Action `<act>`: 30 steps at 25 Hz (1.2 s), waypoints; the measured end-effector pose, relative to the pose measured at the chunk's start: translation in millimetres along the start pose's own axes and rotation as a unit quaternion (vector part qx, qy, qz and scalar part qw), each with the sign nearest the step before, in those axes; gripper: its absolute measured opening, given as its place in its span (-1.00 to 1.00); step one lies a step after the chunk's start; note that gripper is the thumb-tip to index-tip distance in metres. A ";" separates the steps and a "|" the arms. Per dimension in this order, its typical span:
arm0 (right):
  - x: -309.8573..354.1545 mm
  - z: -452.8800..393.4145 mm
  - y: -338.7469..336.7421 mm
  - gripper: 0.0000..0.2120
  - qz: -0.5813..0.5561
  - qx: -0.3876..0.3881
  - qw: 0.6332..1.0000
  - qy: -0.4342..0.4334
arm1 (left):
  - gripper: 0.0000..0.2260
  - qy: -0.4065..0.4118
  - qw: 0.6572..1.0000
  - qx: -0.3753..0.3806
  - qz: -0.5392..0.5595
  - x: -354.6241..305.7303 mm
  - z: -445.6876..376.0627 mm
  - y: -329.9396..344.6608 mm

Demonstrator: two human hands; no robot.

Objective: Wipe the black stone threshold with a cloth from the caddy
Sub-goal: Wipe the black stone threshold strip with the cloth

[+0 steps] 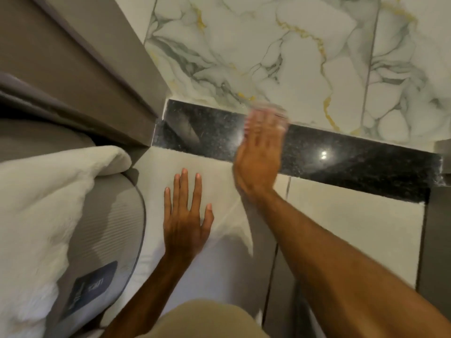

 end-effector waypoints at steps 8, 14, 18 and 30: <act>-62.4 60.7 -5.9 -0.39 0.032 0.068 0.986 -0.148 | -0.41 -0.056 0.998 0.018 0.017 12.7 15.6 -5.4; 70.7 -35.1 2.7 -0.37 0.019 0.107 0.982 -0.154 | -0.39 -0.051 0.999 0.004 0.017 15.2 16.2 5.2; 6.5 -10.3 -19.4 -0.38 0.015 0.081 0.994 -0.073 | -0.39 -0.062 0.998 0.011 0.029 11.6 17.0 -3.9; 12.4 36.7 -1.5 -0.35 -0.024 0.042 0.999 -0.024 | -0.39 -0.066 0.998 0.001 0.014 15.1 14.4 3.1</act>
Point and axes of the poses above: each hand's wrist, its own z-axis away from the middle knuckle, its own y-axis out of the palm, x = y × z, the point moved 2 cm from there along -z, towards the middle knuckle, and after that the axes turned 8 degrees about x, right-handed, at the moved point
